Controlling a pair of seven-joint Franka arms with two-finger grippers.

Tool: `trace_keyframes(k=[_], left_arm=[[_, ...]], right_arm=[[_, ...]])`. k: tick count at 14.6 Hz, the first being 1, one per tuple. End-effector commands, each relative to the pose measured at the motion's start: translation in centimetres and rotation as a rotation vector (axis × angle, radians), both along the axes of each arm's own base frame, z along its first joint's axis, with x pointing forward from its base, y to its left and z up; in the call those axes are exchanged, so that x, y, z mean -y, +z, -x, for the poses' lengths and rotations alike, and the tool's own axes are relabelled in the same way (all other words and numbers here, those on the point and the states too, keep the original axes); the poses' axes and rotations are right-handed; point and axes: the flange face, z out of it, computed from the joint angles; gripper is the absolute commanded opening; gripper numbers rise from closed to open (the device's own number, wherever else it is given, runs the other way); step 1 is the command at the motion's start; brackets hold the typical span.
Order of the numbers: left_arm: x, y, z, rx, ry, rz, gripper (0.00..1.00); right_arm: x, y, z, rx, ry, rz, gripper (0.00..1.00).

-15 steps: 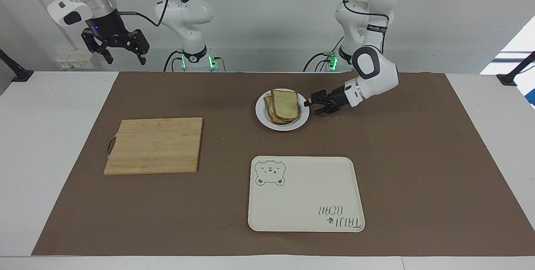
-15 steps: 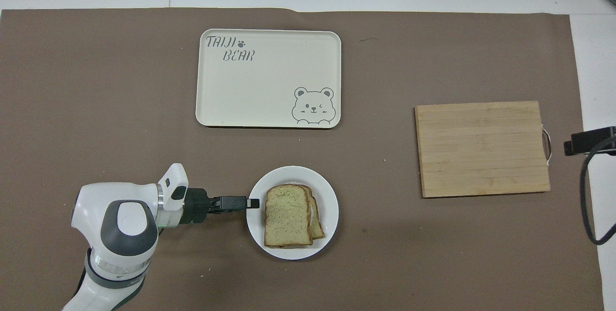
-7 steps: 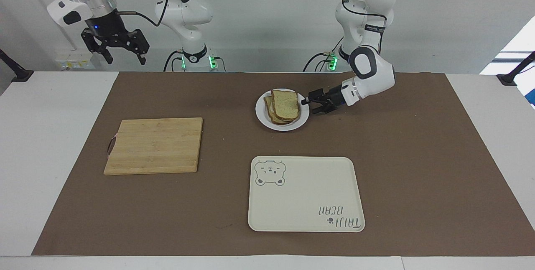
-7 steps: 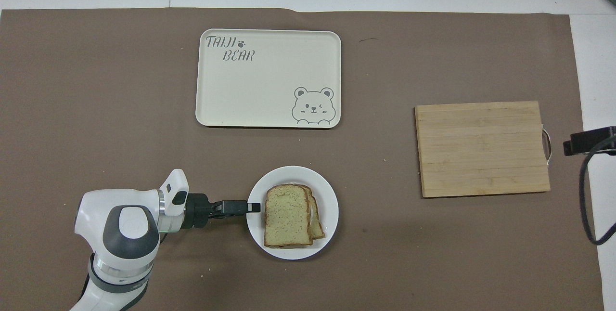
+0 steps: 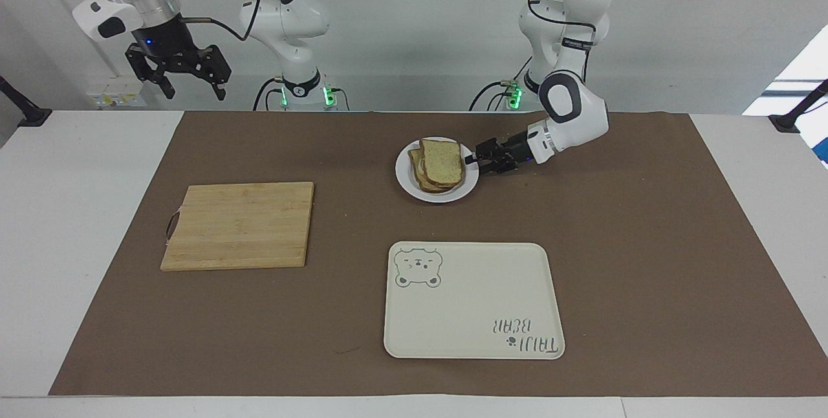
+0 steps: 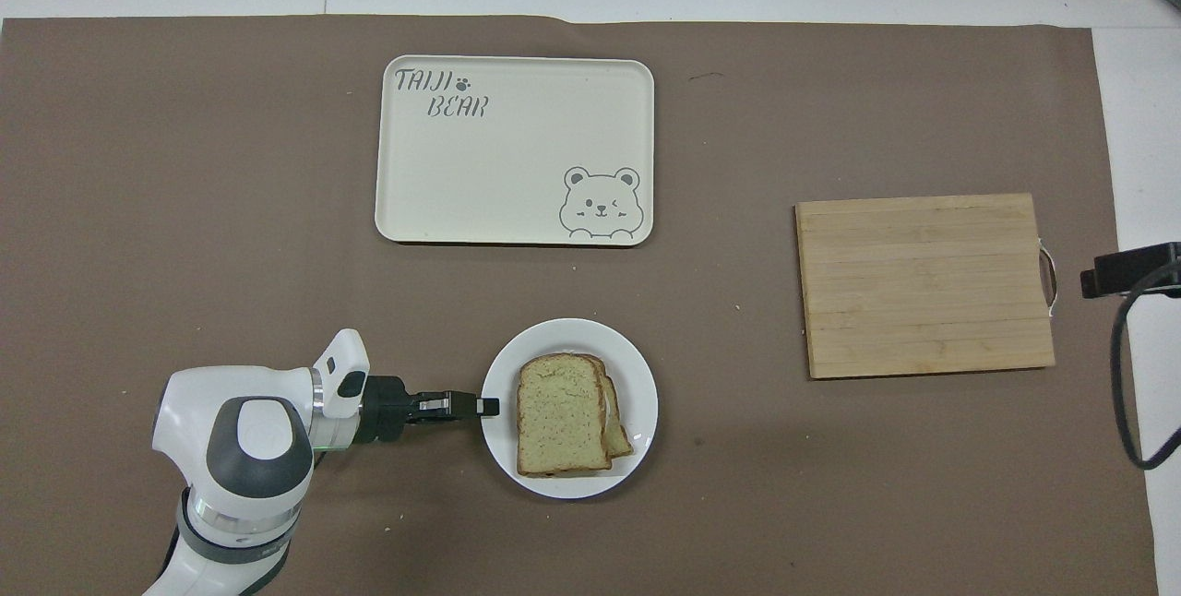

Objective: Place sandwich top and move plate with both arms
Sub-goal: 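Slide the white plate onto the bear tray with the left gripper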

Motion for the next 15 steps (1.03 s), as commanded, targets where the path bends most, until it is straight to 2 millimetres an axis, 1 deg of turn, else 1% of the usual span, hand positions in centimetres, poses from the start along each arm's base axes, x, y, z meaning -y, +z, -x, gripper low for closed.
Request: trace_keyframes(k=[1, 2, 6, 8, 11, 14, 15], left_arm=[[0.3, -0.7, 0.5, 0.012, 0.003, -0.001, 0.06], [0.3, -0.8, 0.5, 0.009, 0.004, -0.002, 0.0], [0.0, -0.7, 0.0, 0.001, 0.009, 0.014, 0.0], [-0.5, -0.5, -0.4, -0.002, 0.017, 0.034, 0.0], [-1.2, 0.6, -1.7, 0.004, 0.031, 0.082, 0.0], [-1.5, 1.9, -3.1, 0.02, 0.038, 0.113, 0.0], [-2.3, 2.4, -3.8, 0.026, 0.048, 0.13, 0.0]], right_arm=[[0.4, 0.0, 0.0, 0.009, -0.005, 0.006, 1.0], [0.4, 0.1, 0.1, 0.01, -0.005, 0.006, 1.0], [0.4, 0.1, 0.1, 0.009, -0.005, 0.006, 1.0], [0.4, 0.1, 0.1, 0.009, -0.006, 0.006, 1.0], [0.4, 0.1, 0.1, 0.009, -0.006, 0.006, 1.0], [0.5, 0.1, 0.1, 0.009, -0.009, 0.006, 1.0], [0.4, 0.1, 0.1, 0.009, -0.008, 0.006, 1.0]])
